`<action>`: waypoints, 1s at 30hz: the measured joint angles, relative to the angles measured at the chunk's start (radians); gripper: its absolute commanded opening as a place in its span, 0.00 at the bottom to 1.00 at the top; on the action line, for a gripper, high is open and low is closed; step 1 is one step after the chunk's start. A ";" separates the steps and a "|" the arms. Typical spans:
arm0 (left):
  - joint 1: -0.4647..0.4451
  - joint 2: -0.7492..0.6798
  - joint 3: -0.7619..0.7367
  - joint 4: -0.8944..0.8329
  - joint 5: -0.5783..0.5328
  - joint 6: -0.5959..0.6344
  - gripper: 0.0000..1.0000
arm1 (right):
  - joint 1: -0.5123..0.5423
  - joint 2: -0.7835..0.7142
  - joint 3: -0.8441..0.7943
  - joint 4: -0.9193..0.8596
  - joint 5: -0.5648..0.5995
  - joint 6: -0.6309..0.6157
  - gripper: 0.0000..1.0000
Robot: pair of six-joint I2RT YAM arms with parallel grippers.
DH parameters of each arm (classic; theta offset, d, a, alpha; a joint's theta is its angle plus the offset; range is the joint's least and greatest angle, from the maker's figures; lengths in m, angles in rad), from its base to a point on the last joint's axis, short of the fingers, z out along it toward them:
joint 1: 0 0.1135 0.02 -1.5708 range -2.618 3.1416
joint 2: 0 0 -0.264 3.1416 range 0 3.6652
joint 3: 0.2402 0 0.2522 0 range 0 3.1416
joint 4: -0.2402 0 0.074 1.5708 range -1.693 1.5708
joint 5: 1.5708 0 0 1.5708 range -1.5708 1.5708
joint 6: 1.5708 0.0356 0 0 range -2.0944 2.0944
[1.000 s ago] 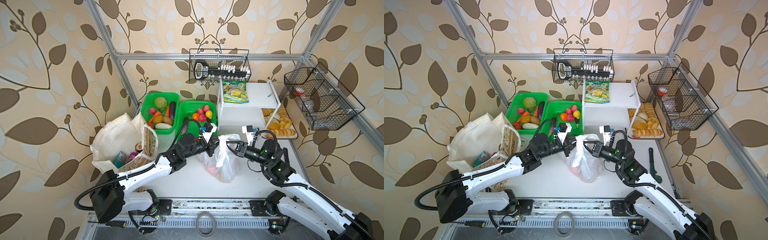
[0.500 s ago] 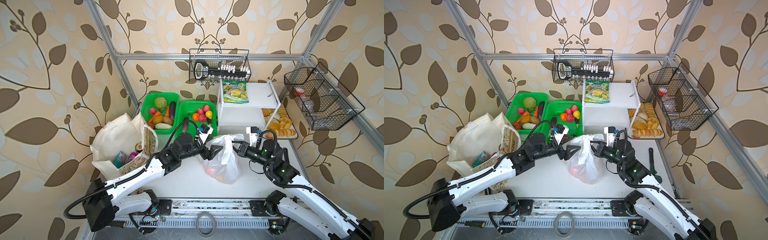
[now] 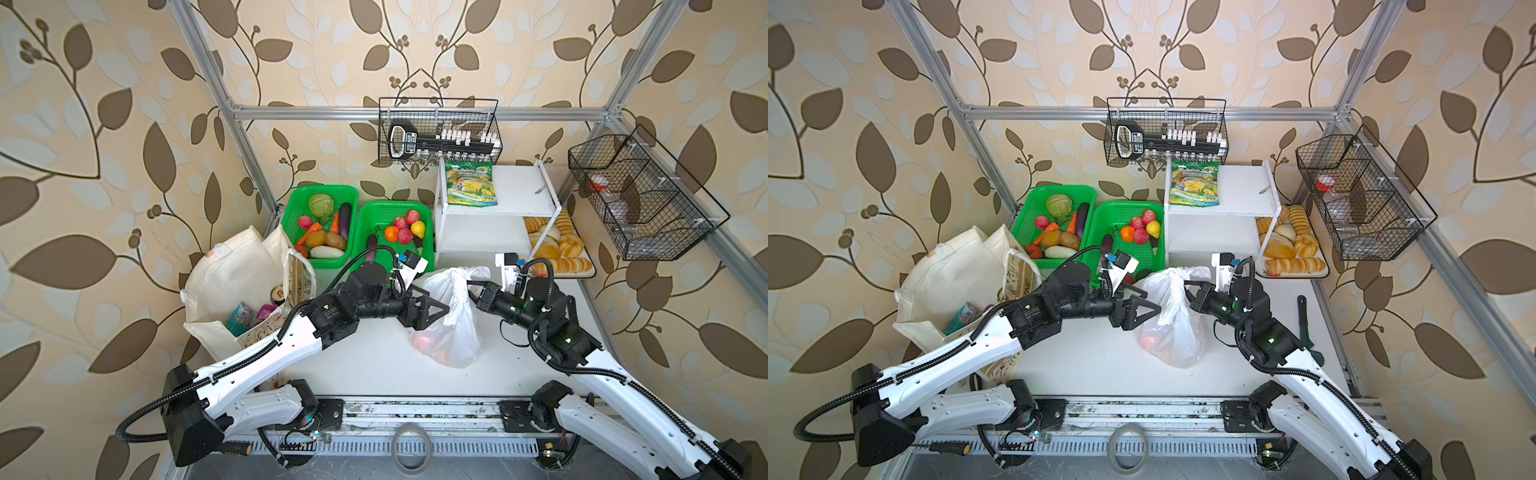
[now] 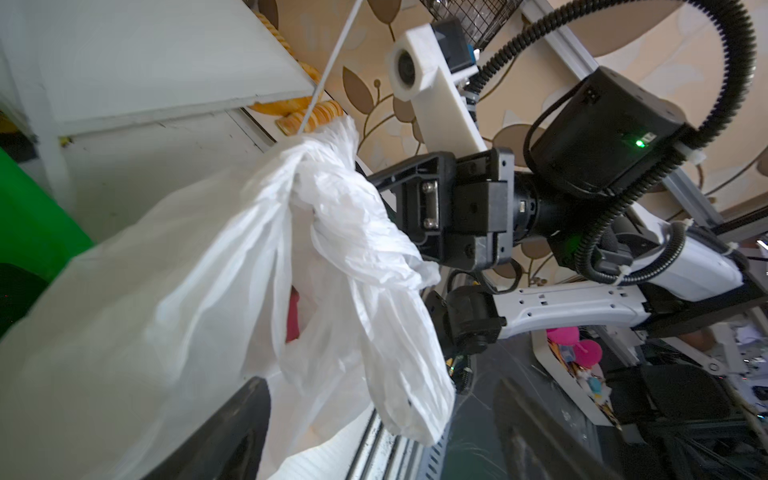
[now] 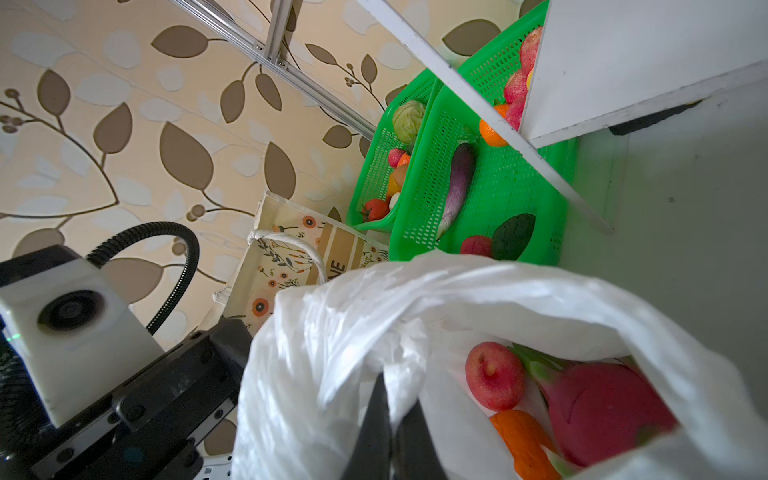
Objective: Place the mixed food into the grocery bags and tie them
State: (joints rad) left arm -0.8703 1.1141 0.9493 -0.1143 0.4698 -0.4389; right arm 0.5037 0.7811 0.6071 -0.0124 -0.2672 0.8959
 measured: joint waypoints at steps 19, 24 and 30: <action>-0.065 0.191 0.161 -0.117 -0.053 -0.023 0.00 | -0.003 -0.031 0.016 -0.068 0.003 -0.012 0.00; -0.065 0.182 0.144 -0.154 -0.134 -0.039 0.00 | -0.019 -0.096 0.074 -0.218 0.038 -0.050 0.00; -0.061 0.136 0.101 -0.164 -0.211 -0.063 0.00 | -0.049 -0.165 0.142 -0.410 0.106 -0.098 0.00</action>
State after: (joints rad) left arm -0.9314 1.2503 1.0500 -0.2787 0.2592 -0.5022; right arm 0.4549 0.6159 0.7490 -0.4221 -0.1608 0.7975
